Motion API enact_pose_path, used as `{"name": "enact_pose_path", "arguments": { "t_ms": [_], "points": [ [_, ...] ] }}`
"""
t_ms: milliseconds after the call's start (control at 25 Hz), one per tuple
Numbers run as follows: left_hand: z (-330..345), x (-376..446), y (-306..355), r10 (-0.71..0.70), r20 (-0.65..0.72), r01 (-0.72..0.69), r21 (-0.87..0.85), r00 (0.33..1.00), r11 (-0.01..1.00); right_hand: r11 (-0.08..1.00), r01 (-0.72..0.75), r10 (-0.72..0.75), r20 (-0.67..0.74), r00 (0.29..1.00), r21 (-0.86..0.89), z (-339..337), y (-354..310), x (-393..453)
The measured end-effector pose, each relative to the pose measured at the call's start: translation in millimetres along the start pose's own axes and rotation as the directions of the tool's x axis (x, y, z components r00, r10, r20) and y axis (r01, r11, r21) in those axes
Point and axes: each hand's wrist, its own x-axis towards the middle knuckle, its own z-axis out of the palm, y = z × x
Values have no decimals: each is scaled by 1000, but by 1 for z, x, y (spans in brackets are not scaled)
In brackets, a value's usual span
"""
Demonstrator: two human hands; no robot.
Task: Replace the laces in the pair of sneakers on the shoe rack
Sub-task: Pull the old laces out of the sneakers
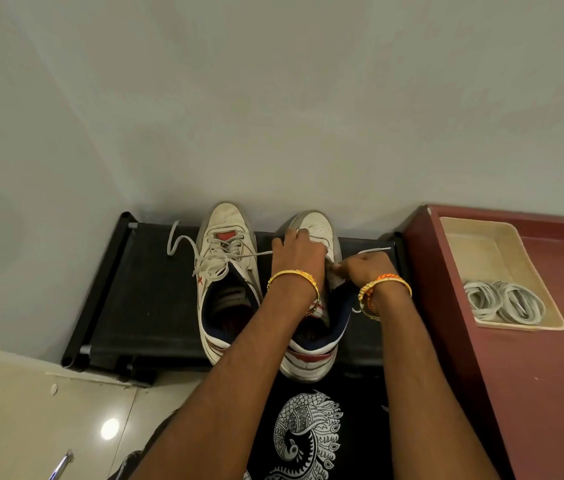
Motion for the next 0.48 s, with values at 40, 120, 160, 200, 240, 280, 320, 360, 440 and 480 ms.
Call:
{"name": "enact_pose_path", "arguments": {
  "t_ms": [40, 120, 160, 200, 240, 280, 320, 360, 440, 480],
  "points": [
    [0, 1, 1, 13, 3, -13, 6, 1000, 1000, 1000, -17, 18, 23, 1000, -3, -2, 0, 2],
    [2, 1, 1, 21, -8, -21, -13, 1000, 1000, 999, -37, 36, 64, 997, 11, -5, -3, 1],
    [5, 2, 0, 14, -16, -14, -35, 1000, 999, 999, -37, 34, 83, 996, 37, -7, -4, -1],
    [7, 2, -1, 5, -12, -5, -56, 1000, 998, 997, -44, 38, 96, 995, 66, -9, -5, -4],
    [8, 1, -3, -4, 6, 4, -73, 1000, 997, 994, -53, 42, 105, 994, 98, -10, -6, -6],
    [10, 0, -4, -7, 28, 9, -87, 1000, 996, 990, -63, 49, 112, 992, 125, -10, -6, -7],
    [11, -1, -6, 3, 52, 2, -105, 999, 994, 987, -72, 55, 117, 992, 144, -10, -6, -8],
    [11, -2, -8, 21, 79, -12, -114, 997, 993, 984, -82, 64, 119, 991, 157, -10, -7, -8],
    [11, -2, -11, 40, 113, -26, -125, 993, 992, 984, -89, 73, 107, 992, 155, -9, -7, -6],
    [13, -1, -13, 25, 102, -6, -177, 995, 984, 988, -79, 68, 91, 994, 129, -8, -6, -3]
  ]
}}
